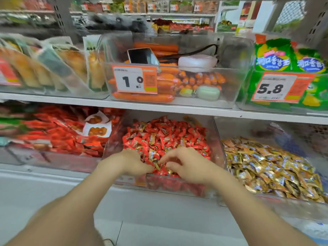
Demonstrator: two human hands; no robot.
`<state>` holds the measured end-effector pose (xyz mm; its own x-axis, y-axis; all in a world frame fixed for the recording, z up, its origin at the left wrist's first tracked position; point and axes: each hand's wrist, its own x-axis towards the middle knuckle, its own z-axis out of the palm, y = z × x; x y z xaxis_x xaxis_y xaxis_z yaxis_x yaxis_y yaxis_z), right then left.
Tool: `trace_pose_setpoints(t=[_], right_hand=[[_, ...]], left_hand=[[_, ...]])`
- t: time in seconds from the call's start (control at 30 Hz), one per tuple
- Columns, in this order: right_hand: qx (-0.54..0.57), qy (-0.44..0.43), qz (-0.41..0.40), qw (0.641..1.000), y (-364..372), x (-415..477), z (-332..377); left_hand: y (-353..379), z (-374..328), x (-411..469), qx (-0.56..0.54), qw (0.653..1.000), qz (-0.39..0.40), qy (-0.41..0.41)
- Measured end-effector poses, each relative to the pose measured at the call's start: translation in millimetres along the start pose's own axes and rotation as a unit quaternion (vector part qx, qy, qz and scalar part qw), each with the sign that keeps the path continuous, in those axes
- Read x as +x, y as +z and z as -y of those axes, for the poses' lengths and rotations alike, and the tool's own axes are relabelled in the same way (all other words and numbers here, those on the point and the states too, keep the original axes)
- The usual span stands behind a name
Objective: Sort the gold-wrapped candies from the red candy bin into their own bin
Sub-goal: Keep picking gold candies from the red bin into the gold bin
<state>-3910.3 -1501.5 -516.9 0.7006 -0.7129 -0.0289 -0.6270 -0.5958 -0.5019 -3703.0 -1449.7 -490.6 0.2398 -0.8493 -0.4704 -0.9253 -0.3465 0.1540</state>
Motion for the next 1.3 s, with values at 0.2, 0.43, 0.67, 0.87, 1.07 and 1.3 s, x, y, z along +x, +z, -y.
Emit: trace_pose_setpoints(t=[0.2,0.43,0.67,0.87,1.07,1.3], right_hand=[[-0.016,0.033,0.076,0.996,10.1,17.3,2.6],[-0.176,0.230,-0.008,0.957,-19.1,-4.9,10.8],[-0.091,0.262,0.123,0.953,-29.6,-17.5,7.1],[0.034,0.276,0.144,0.950,-24.1,2.5,4.5],[0.272,0.302,0.030,0.913,-4.7,7.3,-3.8],[0.357,0.213,-0.135,0.899,-17.3,15.4,-5.5]], left_hand=[[-21.2,5.7,5.7,-0.055,0.996,0.072,0.000],[-0.4,1.7,27.2,-0.178,0.978,0.091,0.065],[-1.9,-5.7,25.4,-0.037,0.995,0.071,0.052],[-0.1,-18.5,34.0,-0.134,0.983,0.126,0.029],[15.6,-22.8,39.9,-0.295,0.952,0.074,0.034],[7.4,-17.6,38.1,-0.371,0.914,-0.059,0.152]])
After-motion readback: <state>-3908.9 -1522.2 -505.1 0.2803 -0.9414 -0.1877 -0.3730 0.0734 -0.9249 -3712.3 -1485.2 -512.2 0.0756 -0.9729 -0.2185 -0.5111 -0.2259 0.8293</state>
